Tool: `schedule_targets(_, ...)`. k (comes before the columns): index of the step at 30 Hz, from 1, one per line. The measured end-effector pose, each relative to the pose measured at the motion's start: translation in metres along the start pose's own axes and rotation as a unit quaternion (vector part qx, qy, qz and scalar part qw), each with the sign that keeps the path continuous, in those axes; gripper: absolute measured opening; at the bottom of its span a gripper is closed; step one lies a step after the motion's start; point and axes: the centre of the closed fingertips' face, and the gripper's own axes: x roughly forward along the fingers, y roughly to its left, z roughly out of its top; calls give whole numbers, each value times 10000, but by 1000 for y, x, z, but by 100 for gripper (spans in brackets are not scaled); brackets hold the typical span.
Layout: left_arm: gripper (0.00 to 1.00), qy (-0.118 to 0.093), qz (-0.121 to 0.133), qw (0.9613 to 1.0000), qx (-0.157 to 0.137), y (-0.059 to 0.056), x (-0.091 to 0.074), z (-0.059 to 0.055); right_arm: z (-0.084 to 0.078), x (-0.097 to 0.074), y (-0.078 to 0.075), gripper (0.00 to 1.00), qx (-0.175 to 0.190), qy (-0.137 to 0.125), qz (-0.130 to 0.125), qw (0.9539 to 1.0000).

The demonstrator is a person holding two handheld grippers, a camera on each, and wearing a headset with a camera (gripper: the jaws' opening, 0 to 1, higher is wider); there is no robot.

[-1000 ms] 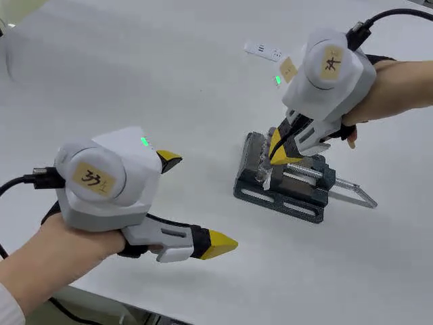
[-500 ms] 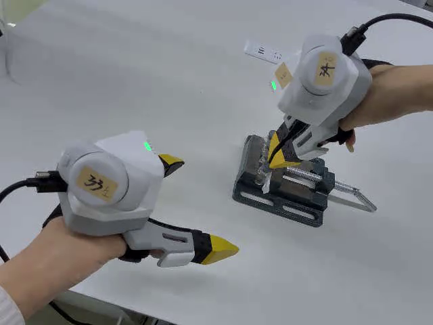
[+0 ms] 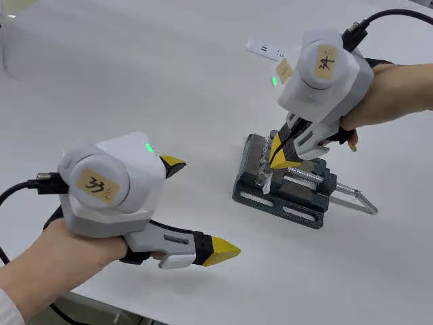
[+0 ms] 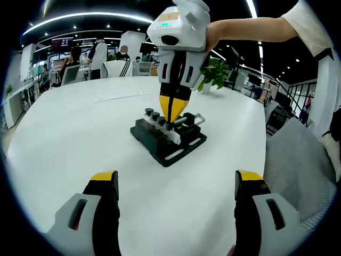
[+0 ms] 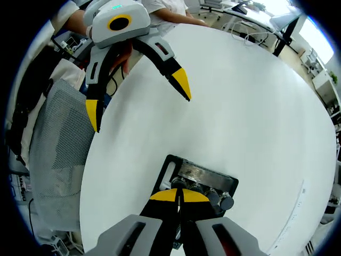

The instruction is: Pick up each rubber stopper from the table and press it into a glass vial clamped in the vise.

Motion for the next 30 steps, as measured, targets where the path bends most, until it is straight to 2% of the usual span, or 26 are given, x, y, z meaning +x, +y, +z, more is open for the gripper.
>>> schedule_targets(4, 89, 3, -4, 10000, -26, 1, 1, 0, 1, 1, 2, 0, 167, -92, 4, 9998)
schedule_targets(16, 89, 25, 10, 10000, -27, 3, 0, -3, 0, -1, 3, 0, -24, -163, -55, 9998)
schedule_targets(17, 88, 38, 6, 10000, -25, 3, 0, -4, -1, -1, 0, 0, -82, -115, -159, 9998)
schedule_targets(20, 88, 36, 10, 10000, -18, 4, 0, -4, -2, -2, 4, 0, -81, -113, -44, 9999)
schedule_targets(30, 88, 37, -12, 10000, 10, 3, 4, -2, 1, -2, 4, 0, -31, -194, -47, 9998)
